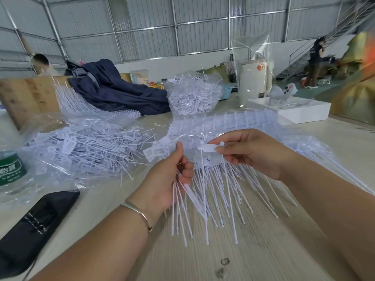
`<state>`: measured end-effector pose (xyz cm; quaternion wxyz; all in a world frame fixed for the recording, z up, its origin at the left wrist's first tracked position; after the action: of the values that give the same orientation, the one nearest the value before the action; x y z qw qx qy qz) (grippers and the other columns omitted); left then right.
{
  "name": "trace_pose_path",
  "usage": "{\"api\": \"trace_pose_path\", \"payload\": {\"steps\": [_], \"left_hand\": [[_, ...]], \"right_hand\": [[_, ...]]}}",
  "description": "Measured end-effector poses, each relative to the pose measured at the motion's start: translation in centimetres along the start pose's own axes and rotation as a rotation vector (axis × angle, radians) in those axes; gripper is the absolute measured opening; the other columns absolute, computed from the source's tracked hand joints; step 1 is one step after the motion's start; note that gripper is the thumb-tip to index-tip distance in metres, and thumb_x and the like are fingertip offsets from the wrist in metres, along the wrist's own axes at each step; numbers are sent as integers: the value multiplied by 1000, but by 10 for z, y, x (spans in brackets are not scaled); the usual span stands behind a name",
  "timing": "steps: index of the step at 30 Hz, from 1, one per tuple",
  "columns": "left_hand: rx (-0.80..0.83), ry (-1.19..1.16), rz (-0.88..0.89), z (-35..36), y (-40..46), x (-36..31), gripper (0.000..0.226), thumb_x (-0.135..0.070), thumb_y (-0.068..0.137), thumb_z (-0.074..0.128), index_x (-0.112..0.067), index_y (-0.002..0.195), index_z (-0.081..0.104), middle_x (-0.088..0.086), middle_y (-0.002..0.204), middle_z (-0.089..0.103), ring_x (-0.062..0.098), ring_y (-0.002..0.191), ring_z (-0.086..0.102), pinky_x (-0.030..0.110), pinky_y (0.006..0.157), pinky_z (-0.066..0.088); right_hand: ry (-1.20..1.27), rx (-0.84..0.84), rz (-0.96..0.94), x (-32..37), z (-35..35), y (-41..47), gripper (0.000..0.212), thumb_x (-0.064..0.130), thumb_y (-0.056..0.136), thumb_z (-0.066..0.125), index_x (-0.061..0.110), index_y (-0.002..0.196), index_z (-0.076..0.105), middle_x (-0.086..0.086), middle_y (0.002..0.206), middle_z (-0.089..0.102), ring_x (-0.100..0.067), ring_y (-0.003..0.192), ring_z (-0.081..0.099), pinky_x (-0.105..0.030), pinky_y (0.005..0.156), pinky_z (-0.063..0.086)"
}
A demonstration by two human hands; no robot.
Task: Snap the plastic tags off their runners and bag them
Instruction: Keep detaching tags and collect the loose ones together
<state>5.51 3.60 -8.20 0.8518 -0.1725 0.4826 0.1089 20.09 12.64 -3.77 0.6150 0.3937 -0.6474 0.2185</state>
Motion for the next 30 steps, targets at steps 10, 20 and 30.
{"api": "trace_pose_path", "payload": {"steps": [10,20,30], "left_hand": [[144,229,28,9,-5,-2,25,-43,68,78,-21,68,68,-8,57,21,3,39,17,15,30,16],[132,335,44,9,-7,0,21,-21,69,78,-23,58,60,-9,54,21,4,37,17,15,31,16],[190,232,82,10,-9,-6,34,-22,65,78,-25,44,50,-10,52,21,3,36,18,15,33,14]], "right_hand": [[-105,35,-31,1,4,1,19,21,80,73,20,98,78,-1,57,48,-11,56,38,-16,52,36],[-111,106,-15,-1,10,-1,21,9,90,63,17,104,76,-5,64,52,-13,61,45,-18,58,40],[-64,-6,-37,3,-2,0,7,11,83,71,17,81,73,-8,68,66,-12,55,49,-19,57,44]]}}
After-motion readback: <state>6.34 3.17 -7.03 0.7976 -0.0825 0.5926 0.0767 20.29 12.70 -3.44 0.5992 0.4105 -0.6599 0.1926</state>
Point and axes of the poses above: each hand's wrist, its own y-axis towards the middle knuckle, its own z-axis out of the palm, x = y × z, the point moved 6 cm from there along y, towards the middle knuckle
